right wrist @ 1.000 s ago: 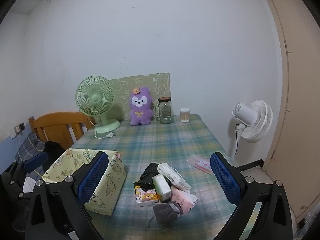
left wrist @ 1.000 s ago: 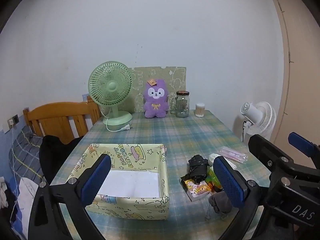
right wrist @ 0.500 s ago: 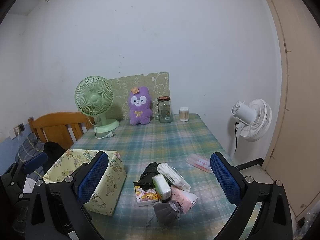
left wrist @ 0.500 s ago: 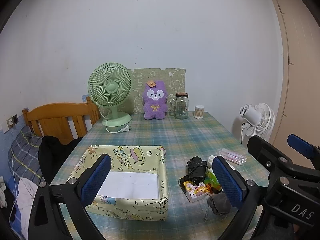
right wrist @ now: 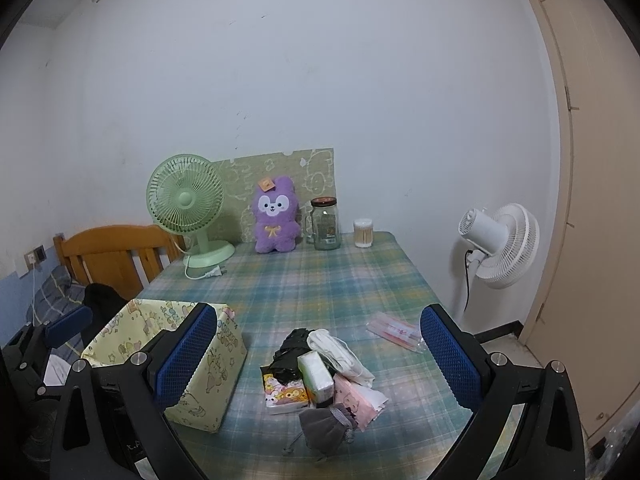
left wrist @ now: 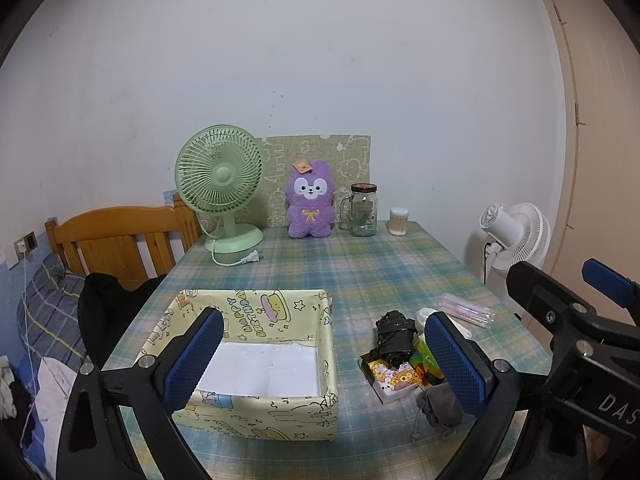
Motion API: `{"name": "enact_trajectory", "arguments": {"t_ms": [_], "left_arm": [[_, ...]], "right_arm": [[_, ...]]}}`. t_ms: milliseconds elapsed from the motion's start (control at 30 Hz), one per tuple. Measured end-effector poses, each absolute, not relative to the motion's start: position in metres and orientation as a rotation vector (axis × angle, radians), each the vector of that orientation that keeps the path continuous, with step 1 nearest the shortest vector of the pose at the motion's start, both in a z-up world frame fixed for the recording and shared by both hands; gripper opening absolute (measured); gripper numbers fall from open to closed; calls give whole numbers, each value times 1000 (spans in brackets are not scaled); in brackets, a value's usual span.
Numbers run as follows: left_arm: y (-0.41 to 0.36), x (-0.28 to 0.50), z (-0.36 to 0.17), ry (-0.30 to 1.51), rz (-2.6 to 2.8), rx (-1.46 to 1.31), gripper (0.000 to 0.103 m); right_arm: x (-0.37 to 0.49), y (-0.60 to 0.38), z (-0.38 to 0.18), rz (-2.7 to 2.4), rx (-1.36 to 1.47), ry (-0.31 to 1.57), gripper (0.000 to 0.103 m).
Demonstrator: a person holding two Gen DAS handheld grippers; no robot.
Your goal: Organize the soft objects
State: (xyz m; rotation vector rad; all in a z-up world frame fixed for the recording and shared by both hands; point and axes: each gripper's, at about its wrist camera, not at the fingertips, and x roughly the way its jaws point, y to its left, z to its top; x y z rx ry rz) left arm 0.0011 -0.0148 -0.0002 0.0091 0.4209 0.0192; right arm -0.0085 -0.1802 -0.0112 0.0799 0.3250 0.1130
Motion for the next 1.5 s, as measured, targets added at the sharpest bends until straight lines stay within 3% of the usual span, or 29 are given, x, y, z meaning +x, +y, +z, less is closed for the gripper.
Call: {"name": "enact_trajectory", "arguments": {"t_ms": [1500], "left_arm": [[-31, 18, -11, 465, -23, -4, 98]], "right_arm": [[7, -188, -21, 109, 79, 368, 102]]}}
